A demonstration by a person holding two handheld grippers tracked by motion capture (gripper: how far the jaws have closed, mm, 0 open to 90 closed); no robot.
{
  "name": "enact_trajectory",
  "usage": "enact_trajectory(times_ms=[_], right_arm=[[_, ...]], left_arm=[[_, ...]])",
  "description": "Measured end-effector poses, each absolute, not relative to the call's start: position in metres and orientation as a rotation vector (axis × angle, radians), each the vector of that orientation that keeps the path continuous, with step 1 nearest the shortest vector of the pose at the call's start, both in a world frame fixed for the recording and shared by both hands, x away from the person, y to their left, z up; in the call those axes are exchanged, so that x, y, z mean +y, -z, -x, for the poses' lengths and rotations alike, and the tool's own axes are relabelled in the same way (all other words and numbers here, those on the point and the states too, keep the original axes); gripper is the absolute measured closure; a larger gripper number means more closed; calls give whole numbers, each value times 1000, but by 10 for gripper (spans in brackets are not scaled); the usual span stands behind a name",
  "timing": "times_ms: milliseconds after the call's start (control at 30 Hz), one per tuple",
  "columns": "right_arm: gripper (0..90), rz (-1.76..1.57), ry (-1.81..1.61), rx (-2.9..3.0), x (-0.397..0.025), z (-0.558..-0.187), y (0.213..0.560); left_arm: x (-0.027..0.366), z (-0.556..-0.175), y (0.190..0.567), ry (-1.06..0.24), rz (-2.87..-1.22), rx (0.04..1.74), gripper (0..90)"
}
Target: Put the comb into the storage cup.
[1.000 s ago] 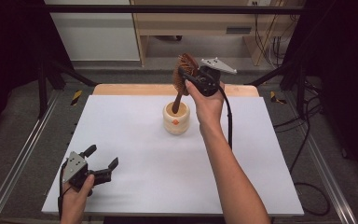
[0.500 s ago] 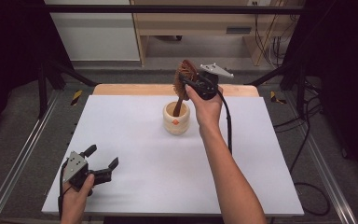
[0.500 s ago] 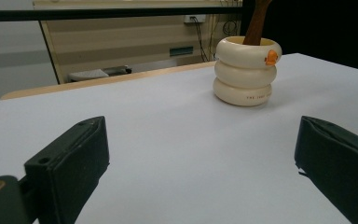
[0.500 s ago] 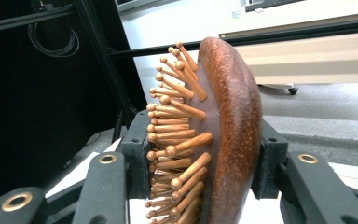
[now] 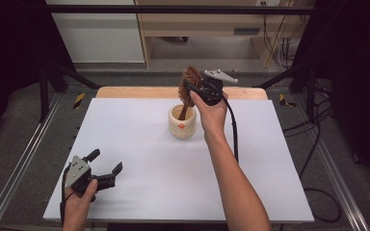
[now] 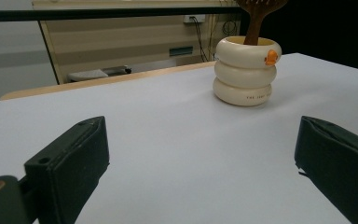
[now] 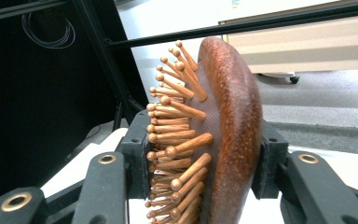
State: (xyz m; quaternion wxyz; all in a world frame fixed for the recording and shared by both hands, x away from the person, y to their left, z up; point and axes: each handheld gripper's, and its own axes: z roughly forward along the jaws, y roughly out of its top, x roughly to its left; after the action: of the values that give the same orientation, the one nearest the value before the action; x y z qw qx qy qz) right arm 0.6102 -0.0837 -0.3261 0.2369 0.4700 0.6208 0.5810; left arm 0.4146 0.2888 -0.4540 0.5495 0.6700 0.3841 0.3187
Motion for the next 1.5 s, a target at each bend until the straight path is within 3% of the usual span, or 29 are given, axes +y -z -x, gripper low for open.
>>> enact_trajectory(times_ms=[1500], right_arm=[[509,-1363,-1658,1706,-83,-617,352]], left_arm=[[288,-415,454,-753,-1597,902,28]])
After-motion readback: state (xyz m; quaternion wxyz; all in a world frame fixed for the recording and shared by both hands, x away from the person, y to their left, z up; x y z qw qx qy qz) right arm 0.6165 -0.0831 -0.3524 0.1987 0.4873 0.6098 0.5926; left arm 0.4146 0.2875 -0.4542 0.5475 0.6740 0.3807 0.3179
